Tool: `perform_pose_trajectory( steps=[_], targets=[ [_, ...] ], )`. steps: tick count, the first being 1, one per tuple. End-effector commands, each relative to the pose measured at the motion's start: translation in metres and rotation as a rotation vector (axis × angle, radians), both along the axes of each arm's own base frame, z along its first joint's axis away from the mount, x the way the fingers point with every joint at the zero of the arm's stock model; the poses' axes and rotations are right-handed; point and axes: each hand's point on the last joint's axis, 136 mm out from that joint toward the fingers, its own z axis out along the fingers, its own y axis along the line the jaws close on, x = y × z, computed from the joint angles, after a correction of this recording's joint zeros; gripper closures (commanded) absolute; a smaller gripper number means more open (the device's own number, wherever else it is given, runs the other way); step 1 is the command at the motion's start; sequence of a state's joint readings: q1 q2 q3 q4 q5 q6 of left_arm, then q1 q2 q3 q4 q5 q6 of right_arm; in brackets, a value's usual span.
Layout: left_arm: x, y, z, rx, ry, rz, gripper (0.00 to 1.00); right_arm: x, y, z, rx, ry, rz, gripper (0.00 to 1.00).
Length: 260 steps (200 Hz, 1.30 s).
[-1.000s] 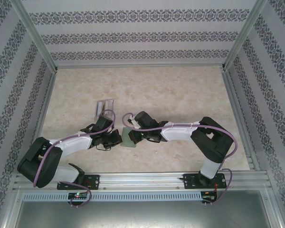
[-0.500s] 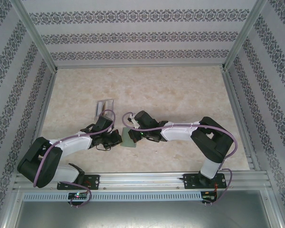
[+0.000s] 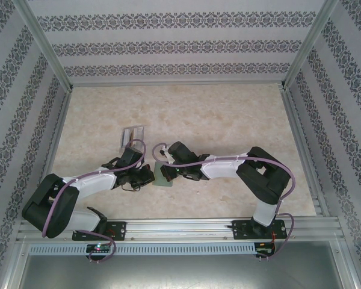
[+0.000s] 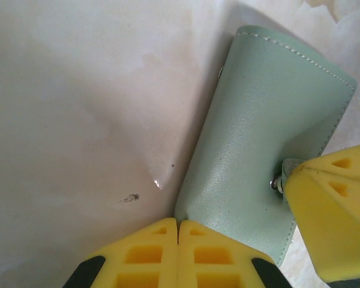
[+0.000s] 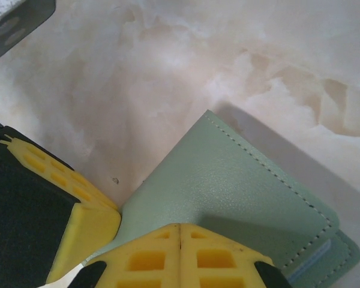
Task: Put the credit cards into the card holder
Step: Close the button on the card holder.
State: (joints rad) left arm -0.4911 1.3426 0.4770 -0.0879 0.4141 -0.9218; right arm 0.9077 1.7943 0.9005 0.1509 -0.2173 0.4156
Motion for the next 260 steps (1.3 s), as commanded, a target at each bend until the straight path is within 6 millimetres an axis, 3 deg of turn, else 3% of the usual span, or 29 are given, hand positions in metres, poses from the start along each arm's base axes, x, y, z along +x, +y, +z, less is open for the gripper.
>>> perform_pose_trajectory(
  steps=[1,71,116,185,260],
  targets=[
    [-0.013,0.013,-0.017,0.061,0.054,0.026,1.0,-0.006,0.002,-0.007,-0.005,0.007,0.005,1.0],
    [-0.014,0.015,-0.02,0.071,0.064,0.029,1.0,-0.011,-0.014,-0.017,-0.028,-0.004,-0.01,1.0],
    [-0.016,0.017,-0.022,0.075,0.068,0.04,1.0,-0.027,-0.025,-0.03,-0.011,-0.028,0.033,1.0],
    [-0.015,0.012,-0.023,0.044,0.085,0.044,1.0,-0.053,-0.021,-0.056,-0.013,-0.028,0.124,1.0],
    [-0.016,0.014,-0.021,0.049,0.084,0.053,1.0,-0.054,-0.063,-0.095,-0.082,0.114,-0.006,1.0]
  ],
)
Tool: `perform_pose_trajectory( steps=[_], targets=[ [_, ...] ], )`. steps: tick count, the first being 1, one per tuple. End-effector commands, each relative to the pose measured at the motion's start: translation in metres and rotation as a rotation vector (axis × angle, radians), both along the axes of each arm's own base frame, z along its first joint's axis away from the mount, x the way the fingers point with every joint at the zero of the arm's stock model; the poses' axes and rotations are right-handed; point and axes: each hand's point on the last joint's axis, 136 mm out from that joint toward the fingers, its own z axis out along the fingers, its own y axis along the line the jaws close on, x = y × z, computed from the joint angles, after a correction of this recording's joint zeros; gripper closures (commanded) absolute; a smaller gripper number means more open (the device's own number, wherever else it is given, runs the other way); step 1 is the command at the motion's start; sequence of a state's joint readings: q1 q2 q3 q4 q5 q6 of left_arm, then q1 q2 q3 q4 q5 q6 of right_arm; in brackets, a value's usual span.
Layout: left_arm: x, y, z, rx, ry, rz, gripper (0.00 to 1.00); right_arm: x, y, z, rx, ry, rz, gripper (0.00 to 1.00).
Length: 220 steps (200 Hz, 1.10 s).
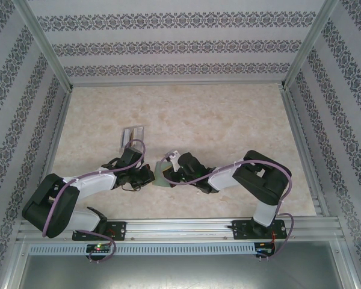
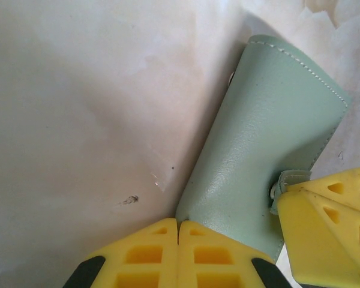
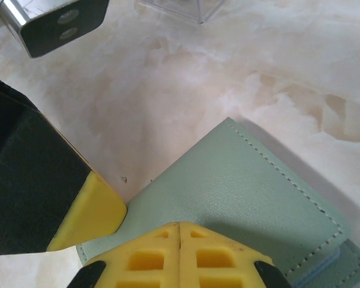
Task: Put the credit cards into the card holder
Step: Close the button on the card holder, then reset both arms
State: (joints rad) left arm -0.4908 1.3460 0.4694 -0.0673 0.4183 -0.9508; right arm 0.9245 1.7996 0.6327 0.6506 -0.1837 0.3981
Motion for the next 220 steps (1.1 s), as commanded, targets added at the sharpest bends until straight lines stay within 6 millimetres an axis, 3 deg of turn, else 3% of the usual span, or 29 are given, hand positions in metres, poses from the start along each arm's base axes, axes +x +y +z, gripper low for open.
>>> perform_pose_trajectory(
  steps=[1,29,40,54,86,113,138,149,154,157,173,179,181,204,220],
  targets=[
    [-0.016,0.014,-0.02,0.062,0.075,0.03,1.0,-0.046,-0.055,-0.087,-0.242,0.284,-0.006,1.0],
    [-0.014,0.014,-0.015,0.072,0.061,0.016,1.0,-0.036,-0.043,-0.061,-0.185,0.25,0.005,1.0],
    [-0.012,0.018,-0.01,0.105,0.047,0.006,1.0,-0.028,-0.032,-0.042,-0.148,0.23,0.014,0.86],
    [-0.01,0.025,-0.002,0.148,0.024,0.008,0.97,-0.018,-0.018,-0.014,-0.09,0.194,0.023,0.79],
    [0.003,0.039,0.038,0.211,-0.091,0.026,0.79,0.006,-0.001,0.057,0.056,0.122,0.005,0.64],
    [0.013,0.055,0.077,0.267,-0.211,0.056,0.72,0.016,-0.01,0.102,0.127,0.068,-0.028,0.59],
    [0.017,0.075,0.106,0.342,-0.322,0.081,0.58,0.021,-0.043,0.133,0.121,-0.028,-0.106,0.49],
    [0.017,0.084,0.116,0.389,-0.357,0.082,0.48,0.023,-0.064,0.147,0.1,-0.092,-0.163,0.3],
    [0.017,0.09,0.122,0.417,-0.377,0.082,0.42,0.024,-0.075,0.153,0.088,-0.126,-0.193,0.06],
    [0.018,0.093,0.125,0.435,-0.389,0.083,0.39,0.024,-0.081,0.156,0.081,-0.148,-0.211,0.02],
    [0.019,0.118,0.142,0.562,-0.442,0.13,0.25,0.027,-0.122,0.174,0.035,-0.278,-0.335,0.02],
    [0.021,0.125,0.15,0.6,-0.474,0.135,0.03,0.027,-0.138,0.183,0.026,-0.338,-0.384,0.02],
    [0.022,0.125,0.151,0.608,-0.485,0.127,0.0,0.028,-0.143,0.185,0.02,-0.354,-0.401,0.02],
    [0.029,0.117,0.165,0.519,-0.609,0.172,0.0,0.028,-0.199,0.208,-0.023,-0.535,-0.579,0.02],
    [0.036,0.118,0.17,0.52,-0.726,0.193,0.0,0.025,-0.225,0.209,-0.093,-0.668,-0.616,0.02]
  ],
)
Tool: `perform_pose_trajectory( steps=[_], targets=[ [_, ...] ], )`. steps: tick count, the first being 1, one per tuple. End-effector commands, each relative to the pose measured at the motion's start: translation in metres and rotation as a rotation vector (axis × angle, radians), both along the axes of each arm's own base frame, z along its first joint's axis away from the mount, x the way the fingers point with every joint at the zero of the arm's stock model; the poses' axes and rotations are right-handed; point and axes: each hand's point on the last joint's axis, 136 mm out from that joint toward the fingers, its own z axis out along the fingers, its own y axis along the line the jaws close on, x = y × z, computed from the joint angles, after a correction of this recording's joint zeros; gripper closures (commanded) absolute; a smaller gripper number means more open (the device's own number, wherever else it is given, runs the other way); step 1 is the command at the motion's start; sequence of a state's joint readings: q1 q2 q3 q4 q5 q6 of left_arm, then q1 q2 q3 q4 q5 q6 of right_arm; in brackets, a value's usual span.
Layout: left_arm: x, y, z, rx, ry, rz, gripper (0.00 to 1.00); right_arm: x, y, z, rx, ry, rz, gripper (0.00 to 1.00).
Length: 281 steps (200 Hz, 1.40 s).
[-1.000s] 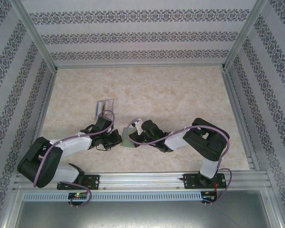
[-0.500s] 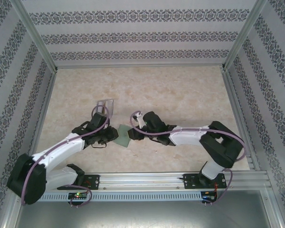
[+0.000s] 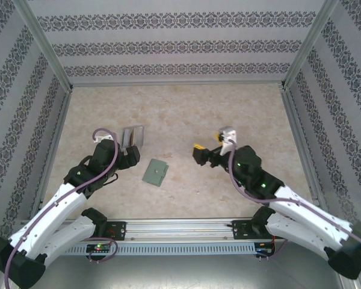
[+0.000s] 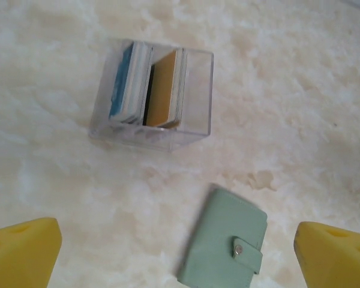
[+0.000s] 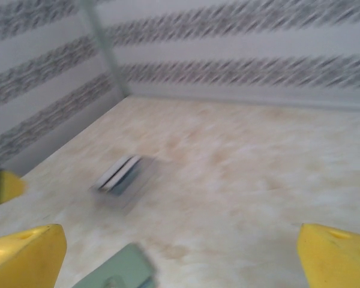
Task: Put the credit cards into the card holder
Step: Reset both arms
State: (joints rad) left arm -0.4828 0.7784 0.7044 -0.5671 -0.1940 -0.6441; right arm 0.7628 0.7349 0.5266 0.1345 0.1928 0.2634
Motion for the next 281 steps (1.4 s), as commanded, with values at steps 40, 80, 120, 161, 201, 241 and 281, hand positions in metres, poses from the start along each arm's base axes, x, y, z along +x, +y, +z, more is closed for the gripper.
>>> perform_pose_trajectory(
  steps=[40,80,120,161,201,241,281],
  targets=[
    [0.024,0.037,0.003,0.378,-0.344,0.018,0.0,0.012,-0.122,-0.043,-0.329,-0.171,-0.424,0.02],
    [0.034,0.06,0.004,0.55,-0.477,0.1,0.0,0.028,-0.183,-0.098,-0.272,-0.068,-0.575,0.02],
    [0.052,0.083,-0.034,0.611,-0.374,0.08,0.0,0.04,-0.197,-0.122,-0.267,-0.037,-0.61,0.02],
    [0.078,0.071,-0.06,0.577,-0.352,-0.055,0.0,0.062,-0.189,-0.123,-0.262,-0.04,-0.561,0.02],
    [0.105,0.074,-0.059,0.485,-0.41,-0.038,0.0,0.095,-0.174,-0.122,-0.236,-0.061,-0.488,0.02],
    [0.131,0.093,-0.078,0.441,-0.386,0.052,0.01,0.115,-0.188,-0.147,-0.199,-0.069,-0.515,0.02],
    [0.144,0.101,-0.096,0.413,-0.309,0.058,0.01,0.137,-0.192,-0.153,-0.221,0.025,-0.528,0.02]
  ],
)
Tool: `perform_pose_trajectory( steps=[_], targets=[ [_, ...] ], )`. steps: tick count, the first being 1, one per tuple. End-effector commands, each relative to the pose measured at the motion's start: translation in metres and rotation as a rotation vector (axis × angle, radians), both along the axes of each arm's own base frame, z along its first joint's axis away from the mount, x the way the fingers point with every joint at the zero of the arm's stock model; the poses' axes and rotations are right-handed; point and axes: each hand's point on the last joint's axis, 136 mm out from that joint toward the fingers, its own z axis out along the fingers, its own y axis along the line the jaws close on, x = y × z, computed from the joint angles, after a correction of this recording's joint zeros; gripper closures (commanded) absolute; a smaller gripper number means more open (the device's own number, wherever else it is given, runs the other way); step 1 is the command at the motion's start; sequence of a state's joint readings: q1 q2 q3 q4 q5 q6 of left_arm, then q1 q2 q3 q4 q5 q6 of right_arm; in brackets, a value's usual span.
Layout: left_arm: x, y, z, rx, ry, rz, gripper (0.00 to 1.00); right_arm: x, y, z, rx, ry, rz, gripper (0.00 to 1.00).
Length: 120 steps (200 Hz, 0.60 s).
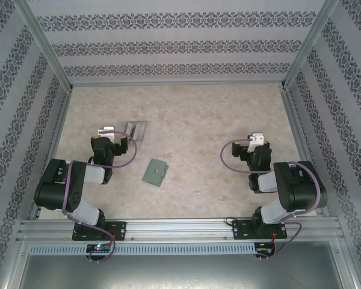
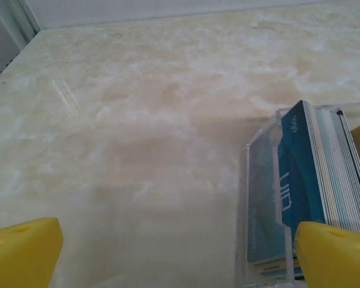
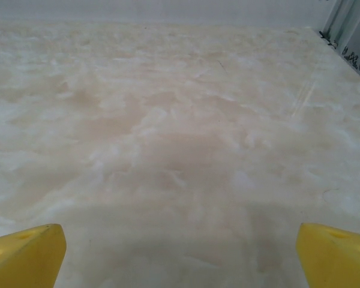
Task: Put the credit cards into the card holder
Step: Reset both arms
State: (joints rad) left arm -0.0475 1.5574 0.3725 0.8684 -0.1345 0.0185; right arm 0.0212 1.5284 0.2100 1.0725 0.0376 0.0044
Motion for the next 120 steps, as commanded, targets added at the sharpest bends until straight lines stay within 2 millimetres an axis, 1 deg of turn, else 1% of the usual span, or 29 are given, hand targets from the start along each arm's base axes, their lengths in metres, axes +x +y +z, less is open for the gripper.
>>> perform_pose_trajectory(
  steps=[1,8,13,16,25,37,58,80,120],
  targets=[
    [0.0066,0.0035,0.007,-0.043,-0.023,0.016,0.01,0.0277,0.0018,0.0323,0.032,-0.089,0.006,0.02],
    [0.0067,0.0049,0.0058,-0.046,-0.017,0.02,0.01,0.0322,0.001,0.0321,0.033,-0.073,0.001,0.02],
    [0.007,0.0052,0.0069,-0.044,-0.03,0.021,0.01,0.0295,-0.0015,0.0253,0.033,-0.034,-0.015,0.02],
    [0.0069,0.0051,0.0067,-0.045,-0.027,0.02,0.01,0.0357,-0.0028,0.0325,0.033,-0.042,-0.024,0.02],
    [0.0062,0.0049,0.0056,-0.046,-0.018,0.02,0.01,0.0356,-0.006,0.0299,0.029,-0.016,-0.043,0.02],
    [0.0061,0.0049,0.0052,-0.046,-0.015,0.02,0.01,0.0365,-0.0064,0.0317,0.027,-0.032,-0.044,0.02],
    [0.0066,0.005,0.0066,-0.045,-0.023,0.02,0.01,0.0361,-0.0056,0.0313,0.023,-0.024,-0.04,0.02],
    [0.0067,0.0049,0.0064,-0.045,-0.022,0.019,0.01,0.0372,0.0009,0.0309,0.015,-0.021,-0.012,0.02],
    [0.0066,0.0051,0.0063,-0.045,-0.021,0.02,0.01,0.0375,0.0008,0.0301,0.018,-0.017,-0.011,0.02]
  ],
)
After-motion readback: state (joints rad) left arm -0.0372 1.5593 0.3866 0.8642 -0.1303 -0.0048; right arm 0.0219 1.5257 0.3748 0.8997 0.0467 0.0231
